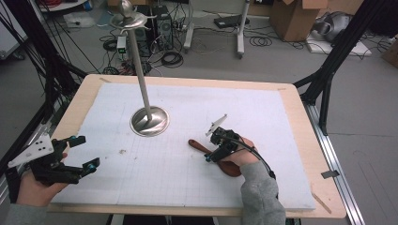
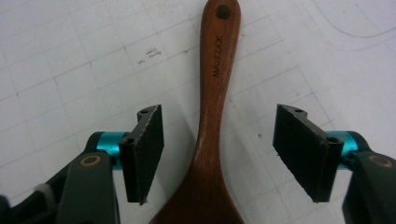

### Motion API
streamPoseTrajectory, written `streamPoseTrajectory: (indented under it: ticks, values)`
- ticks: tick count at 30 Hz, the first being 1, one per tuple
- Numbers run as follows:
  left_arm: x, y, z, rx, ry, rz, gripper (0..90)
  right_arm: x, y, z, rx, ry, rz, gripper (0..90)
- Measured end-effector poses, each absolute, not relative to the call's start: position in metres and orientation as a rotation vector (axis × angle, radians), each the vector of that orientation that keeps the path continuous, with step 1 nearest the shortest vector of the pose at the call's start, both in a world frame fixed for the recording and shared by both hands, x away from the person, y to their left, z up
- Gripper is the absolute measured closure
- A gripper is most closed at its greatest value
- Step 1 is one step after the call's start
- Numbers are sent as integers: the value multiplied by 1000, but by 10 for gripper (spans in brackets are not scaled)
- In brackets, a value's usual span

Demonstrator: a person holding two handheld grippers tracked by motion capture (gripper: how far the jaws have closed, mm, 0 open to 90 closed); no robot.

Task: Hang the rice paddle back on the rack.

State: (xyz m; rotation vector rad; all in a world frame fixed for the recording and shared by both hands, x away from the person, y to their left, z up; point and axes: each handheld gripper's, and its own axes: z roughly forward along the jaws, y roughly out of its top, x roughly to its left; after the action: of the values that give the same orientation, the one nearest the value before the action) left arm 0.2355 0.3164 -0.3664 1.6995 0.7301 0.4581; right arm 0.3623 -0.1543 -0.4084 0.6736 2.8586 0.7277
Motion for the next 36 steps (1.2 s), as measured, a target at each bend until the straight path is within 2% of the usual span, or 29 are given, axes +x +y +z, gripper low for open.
streamPoseTrajectory:
  ticks: [14,36]
  values:
    - [235,316,-366,1700,727,459,31,363,-150,-414,688,2896,641,542]
    - [235,317,-367,1707,730,456,31,362,-148,-413,743,2889,607,658]
